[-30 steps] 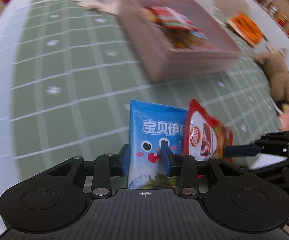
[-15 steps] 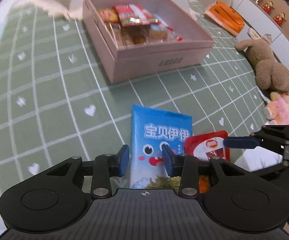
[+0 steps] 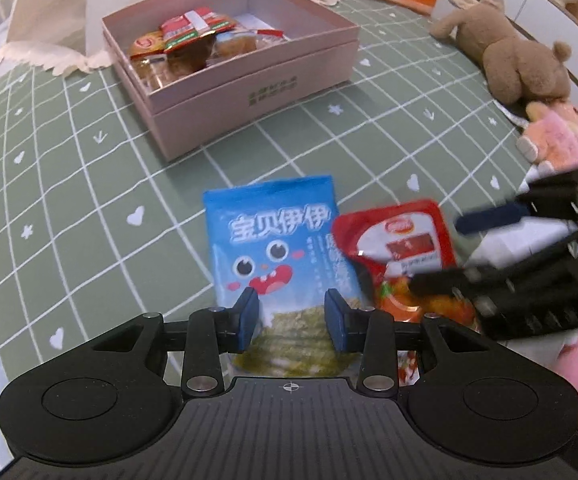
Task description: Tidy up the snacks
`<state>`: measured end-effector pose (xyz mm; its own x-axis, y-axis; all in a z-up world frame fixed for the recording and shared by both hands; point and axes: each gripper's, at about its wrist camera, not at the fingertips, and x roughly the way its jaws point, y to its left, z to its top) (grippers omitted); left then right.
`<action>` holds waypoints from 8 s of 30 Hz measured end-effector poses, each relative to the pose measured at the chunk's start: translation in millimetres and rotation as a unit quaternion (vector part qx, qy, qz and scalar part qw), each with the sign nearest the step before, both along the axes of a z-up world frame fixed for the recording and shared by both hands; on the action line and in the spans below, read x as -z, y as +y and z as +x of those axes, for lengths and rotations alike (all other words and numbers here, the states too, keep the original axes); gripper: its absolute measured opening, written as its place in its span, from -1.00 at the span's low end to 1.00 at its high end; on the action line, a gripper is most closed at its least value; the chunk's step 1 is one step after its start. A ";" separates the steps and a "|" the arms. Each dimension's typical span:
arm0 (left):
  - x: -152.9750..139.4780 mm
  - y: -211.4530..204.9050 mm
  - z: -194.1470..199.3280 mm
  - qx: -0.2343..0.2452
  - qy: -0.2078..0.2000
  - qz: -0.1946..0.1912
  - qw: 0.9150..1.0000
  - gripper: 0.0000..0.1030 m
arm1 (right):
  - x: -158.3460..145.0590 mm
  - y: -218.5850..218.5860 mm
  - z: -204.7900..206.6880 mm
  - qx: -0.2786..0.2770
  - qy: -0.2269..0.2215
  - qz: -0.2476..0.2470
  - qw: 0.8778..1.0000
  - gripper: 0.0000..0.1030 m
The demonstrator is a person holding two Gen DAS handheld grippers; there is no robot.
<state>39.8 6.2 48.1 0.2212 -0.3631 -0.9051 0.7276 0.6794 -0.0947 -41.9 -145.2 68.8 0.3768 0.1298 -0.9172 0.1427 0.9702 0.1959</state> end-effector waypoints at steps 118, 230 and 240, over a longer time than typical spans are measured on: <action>-6.1 -13.4 29.5 -0.123 0.021 -0.054 0.991 -0.61 | 20.7 -58.9 31.9 0.094 -0.032 -0.107 0.989 0.71; -91.4 -30.6 169.3 -0.008 -0.036 -0.115 0.993 -0.71 | -62.9 -4.6 97.6 0.075 -0.007 -0.101 0.992 -0.67; -77.3 -15.8 192.3 -0.041 -0.008 -0.105 0.994 -0.70 | -127.8 -19.9 148.9 0.051 -0.089 -0.059 0.993 -0.68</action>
